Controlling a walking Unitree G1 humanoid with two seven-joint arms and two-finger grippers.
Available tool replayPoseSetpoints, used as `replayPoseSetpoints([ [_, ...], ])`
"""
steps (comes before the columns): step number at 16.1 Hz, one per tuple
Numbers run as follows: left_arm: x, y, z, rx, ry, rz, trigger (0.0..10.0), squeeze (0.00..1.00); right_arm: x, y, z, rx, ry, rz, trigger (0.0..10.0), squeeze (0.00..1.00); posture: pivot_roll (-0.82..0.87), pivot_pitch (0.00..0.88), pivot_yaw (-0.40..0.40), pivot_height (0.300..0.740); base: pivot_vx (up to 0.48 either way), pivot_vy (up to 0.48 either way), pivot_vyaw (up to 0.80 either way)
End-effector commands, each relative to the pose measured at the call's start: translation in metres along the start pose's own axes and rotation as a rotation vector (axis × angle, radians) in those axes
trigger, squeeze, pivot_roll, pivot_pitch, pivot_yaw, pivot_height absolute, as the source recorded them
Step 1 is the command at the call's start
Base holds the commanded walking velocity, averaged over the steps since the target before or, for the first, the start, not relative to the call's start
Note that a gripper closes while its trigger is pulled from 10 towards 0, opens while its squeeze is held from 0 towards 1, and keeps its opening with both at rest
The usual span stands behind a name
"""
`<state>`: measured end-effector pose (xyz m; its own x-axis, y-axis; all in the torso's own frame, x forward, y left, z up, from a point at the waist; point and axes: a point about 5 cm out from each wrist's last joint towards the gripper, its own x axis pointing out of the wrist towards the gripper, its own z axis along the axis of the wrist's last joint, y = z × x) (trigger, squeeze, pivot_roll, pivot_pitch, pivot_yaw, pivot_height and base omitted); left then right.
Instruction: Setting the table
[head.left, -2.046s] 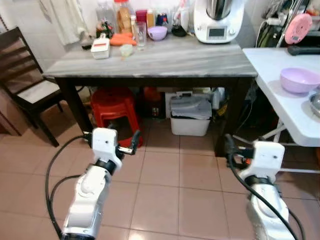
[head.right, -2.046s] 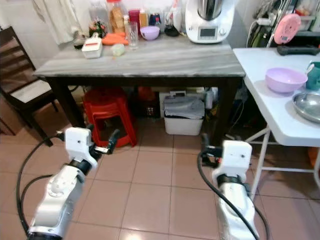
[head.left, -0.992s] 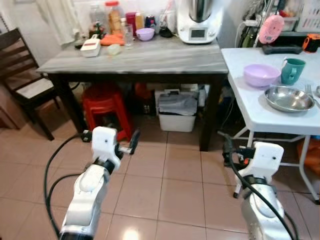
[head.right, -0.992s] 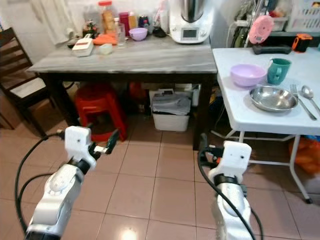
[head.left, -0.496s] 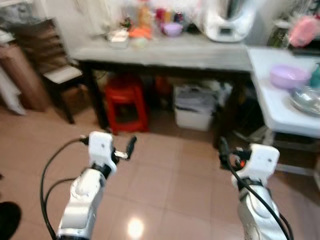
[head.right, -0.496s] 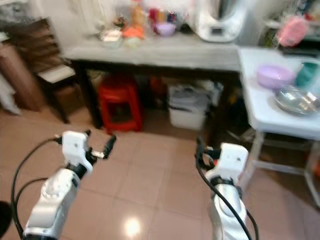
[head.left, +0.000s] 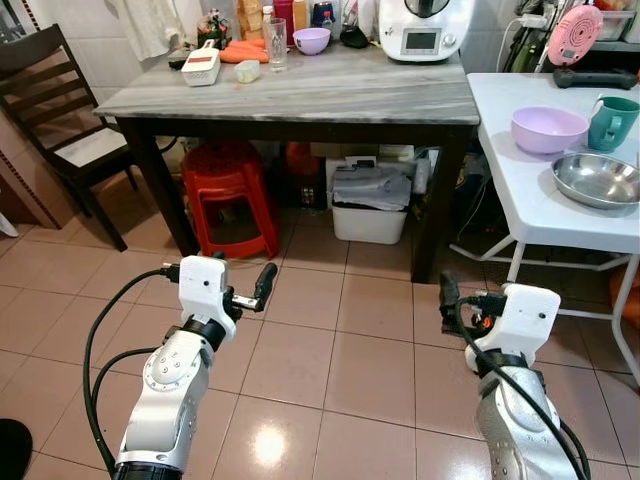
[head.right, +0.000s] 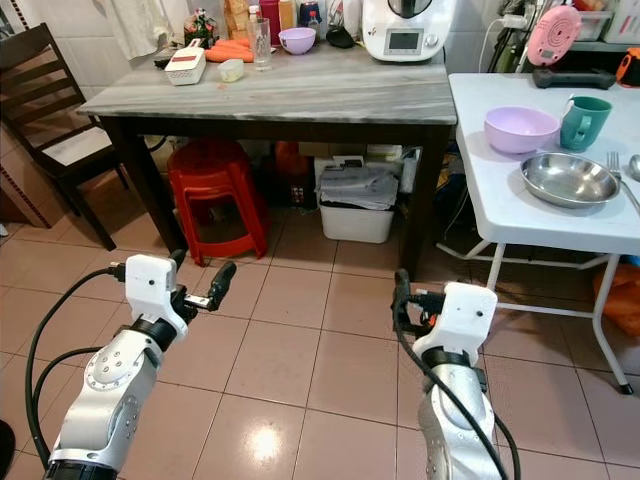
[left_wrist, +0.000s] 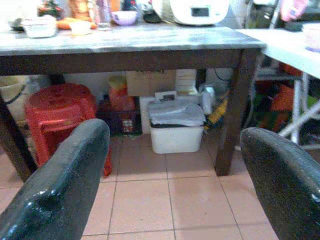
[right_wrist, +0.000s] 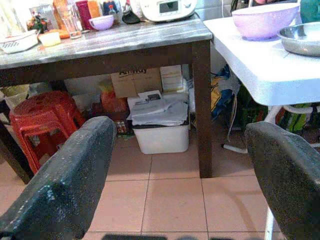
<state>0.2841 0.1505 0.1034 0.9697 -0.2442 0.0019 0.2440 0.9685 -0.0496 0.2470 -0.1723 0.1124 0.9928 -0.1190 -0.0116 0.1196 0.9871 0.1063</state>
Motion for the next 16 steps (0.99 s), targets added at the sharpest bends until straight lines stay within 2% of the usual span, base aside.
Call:
replayPoseSetpoints([
  [1,0.003,0.01,0.01,-0.007,-0.021,0.069,10.0,0.0,0.003,0.003,0.007,0.014,-0.011,0.005,10.0,0.0,0.0,0.0,0.058,0.74,0.0,0.0,0.0],
  [3,0.01,0.01,0.021,0.016,-0.048,0.076,10.0,0.0,0.008,-0.002,0.011,-0.031,0.003,0.027,10.0,0.0,-0.01,0.0,0.035,0.74,0.0,0.0,0.0],
  [6,0.013,0.013,0.023,0.036,-0.036,0.062,10.0,0.0,0.014,-0.011,0.016,-0.059,0.029,0.038,10.0,0.0,-0.01,0.0,0.007,0.74,0.0,0.0,0.0],
  [7,0.012,0.011,0.025,0.027,-0.046,0.038,10.0,0.0,0.015,-0.009,0.017,-0.061,0.025,0.059,10.0,0.0,0.0,0.0,0.017,0.74,0.0,0.0,0.0],
  [9,0.007,0.004,0.024,0.008,-0.068,-0.001,10.0,0.0,0.008,-0.001,0.011,-0.032,0.015,0.059,10.0,0.0,0.01,0.0,0.032,0.74,0.0,0.0,0.0],
  [10,0.003,0.005,0.02,0.003,-0.067,0.021,10.0,0.0,0.004,0.002,0.008,-0.044,0.004,0.06,10.0,0.0,0.01,0.0,0.035,0.74,0.0,0.0,0.0],
  [12,-0.004,0.005,0.013,-0.047,-0.051,0.058,10.0,0.0,0.0,0.003,0.003,0.006,0.025,0.02,10.0,0.0,0.01,0.0,0.038,0.74,0.0,0.0,-0.63],
  [14,-0.009,-0.004,0.007,-0.031,-0.041,0.017,10.0,0.0,-0.005,0.01,0.0,-0.001,0.041,0.061,10.0,0.0,0.01,0.0,0.03,0.74,0.141,0.0,-0.55],
  [16,-0.006,-0.003,0.008,-0.028,-0.041,0.005,10.0,0.0,-0.005,0.012,-0.001,-0.021,0.047,0.093,10.0,0.0,0.01,0.0,0.03,0.74,0.285,0.0,0.0],
])
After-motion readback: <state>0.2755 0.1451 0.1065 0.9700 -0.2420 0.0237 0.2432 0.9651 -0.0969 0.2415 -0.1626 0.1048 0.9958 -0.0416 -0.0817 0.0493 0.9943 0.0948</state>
